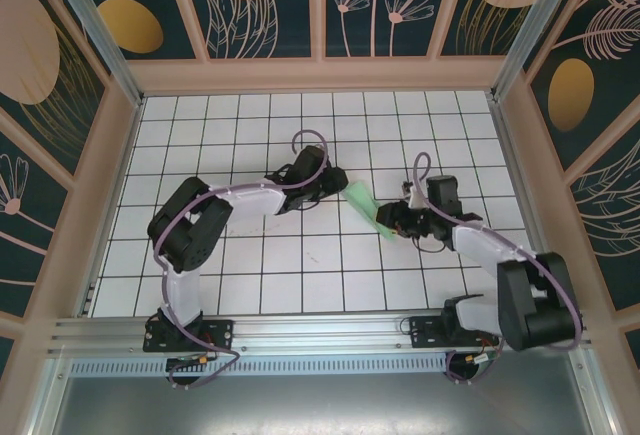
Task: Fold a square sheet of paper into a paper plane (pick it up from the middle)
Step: Move a paper plane to the center of the table.
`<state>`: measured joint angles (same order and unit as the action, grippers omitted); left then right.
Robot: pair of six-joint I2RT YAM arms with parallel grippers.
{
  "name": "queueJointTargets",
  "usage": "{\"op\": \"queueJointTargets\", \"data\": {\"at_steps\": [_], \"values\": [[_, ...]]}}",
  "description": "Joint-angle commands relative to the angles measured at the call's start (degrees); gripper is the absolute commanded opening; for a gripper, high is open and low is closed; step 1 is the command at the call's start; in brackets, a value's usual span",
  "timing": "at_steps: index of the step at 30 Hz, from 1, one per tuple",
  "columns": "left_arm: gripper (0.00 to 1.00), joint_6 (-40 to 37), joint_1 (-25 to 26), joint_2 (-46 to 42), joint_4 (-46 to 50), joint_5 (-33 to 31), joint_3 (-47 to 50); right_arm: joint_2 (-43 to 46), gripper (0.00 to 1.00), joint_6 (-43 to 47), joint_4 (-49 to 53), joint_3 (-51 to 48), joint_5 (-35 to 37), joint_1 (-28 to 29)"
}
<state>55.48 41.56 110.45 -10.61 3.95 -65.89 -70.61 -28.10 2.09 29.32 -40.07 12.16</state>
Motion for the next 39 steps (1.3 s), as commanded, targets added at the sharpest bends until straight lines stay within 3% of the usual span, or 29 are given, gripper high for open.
{"op": "queueJointTargets", "data": {"at_steps": [1, 8, 11, 18, 29, 33, 39], "values": [[0.43, -0.71, -0.28, -3.77, -4.69, 0.88, 2.84, 3.32, 0.43, 3.47, 8.47, 5.77, 12.37, -0.55], [0.44, 2.67, -0.18, -3.74, -9.57, 7.83, 7.11, -6.39, 0.44, 10.04, 7.58, 9.28, 12.51, -1.37], [0.45, 3.65, -0.18, -4.19, -11.10, 8.03, 9.29, -8.59, 0.51, 10.38, 5.34, 8.93, 10.41, 0.39], [0.45, 4.00, -0.25, -3.95, -11.55, 8.13, 9.84, -14.59, 0.50, 12.13, 6.22, 10.69, 13.25, 5.14], [0.45, 3.39, -0.23, -4.94, -10.97, 7.48, 9.82, -12.90, 0.46, 11.93, 10.32, 13.25, 22.51, 11.83], [0.45, 3.22, -0.23, -5.10, -11.39, 8.55, 9.81, -9.00, 0.52, 10.66, 10.32, 12.90, 26.05, 10.35], [0.43, 3.71, -0.09, -4.25, -11.98, 9.77, 11.30, -11.35, 0.54, 11.39, 9.35, 12.55, 22.42, 7.31]]}}
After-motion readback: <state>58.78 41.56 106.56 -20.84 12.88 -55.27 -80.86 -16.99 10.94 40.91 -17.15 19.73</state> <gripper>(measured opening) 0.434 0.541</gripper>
